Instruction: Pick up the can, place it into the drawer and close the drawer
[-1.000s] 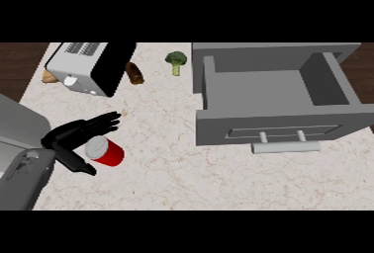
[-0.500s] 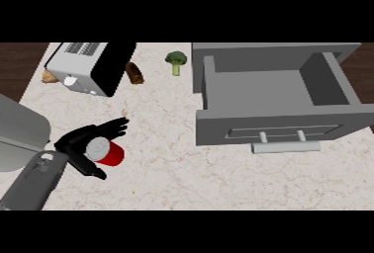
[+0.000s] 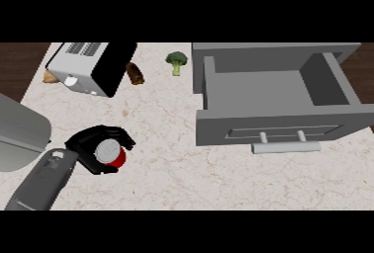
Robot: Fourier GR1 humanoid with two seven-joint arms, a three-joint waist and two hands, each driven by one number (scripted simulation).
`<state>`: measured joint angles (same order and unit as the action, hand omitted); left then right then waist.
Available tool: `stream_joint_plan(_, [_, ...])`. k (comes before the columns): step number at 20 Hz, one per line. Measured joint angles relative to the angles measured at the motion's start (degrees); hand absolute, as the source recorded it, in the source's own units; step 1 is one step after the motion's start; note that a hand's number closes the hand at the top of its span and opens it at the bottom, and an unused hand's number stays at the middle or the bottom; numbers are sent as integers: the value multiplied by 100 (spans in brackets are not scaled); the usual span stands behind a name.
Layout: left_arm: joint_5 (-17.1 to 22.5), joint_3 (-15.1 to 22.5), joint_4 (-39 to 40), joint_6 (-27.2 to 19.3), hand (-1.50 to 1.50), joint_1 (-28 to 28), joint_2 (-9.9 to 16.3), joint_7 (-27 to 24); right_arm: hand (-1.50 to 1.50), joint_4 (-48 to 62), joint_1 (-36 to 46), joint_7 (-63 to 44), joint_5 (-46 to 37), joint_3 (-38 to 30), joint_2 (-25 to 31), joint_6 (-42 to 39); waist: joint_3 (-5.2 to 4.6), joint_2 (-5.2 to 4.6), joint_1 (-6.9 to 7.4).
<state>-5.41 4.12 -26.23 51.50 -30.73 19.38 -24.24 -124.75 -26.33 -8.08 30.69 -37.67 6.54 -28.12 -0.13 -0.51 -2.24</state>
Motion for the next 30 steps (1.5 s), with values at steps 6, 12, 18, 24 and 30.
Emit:
stream_joint_plan(6, [254, 149, -104, 254, 150, -43, -194, 176, -150, -167, -109, -76, 122, -3, -117, 4, -5, 11, 13])
stream_joint_plan(12, [694, 246, -478, 551, 150, -82, -367, 544, -150, -224, -149, -138, 131, -56, -172, 56, 2, 42, 107])
stream_joint_plan(18, [1674, -906, -443, -988, 150, 99, -677, 497, -150, -261, -260, -88, 79, -175, -308, 107, 12, 86, 315])
stream_joint_plan(24, [2168, -1668, -993, -3045, 150, 69, -1220, 251, -150, -382, -312, -181, 123, -227, -330, 162, 26, 132, 384])
stream_joint_plan(30, [2211, -1474, -2640, -4380, 150, 242, -1677, 909, -150, -519, -337, -234, 40, -180, -487, 141, 25, 133, 361])
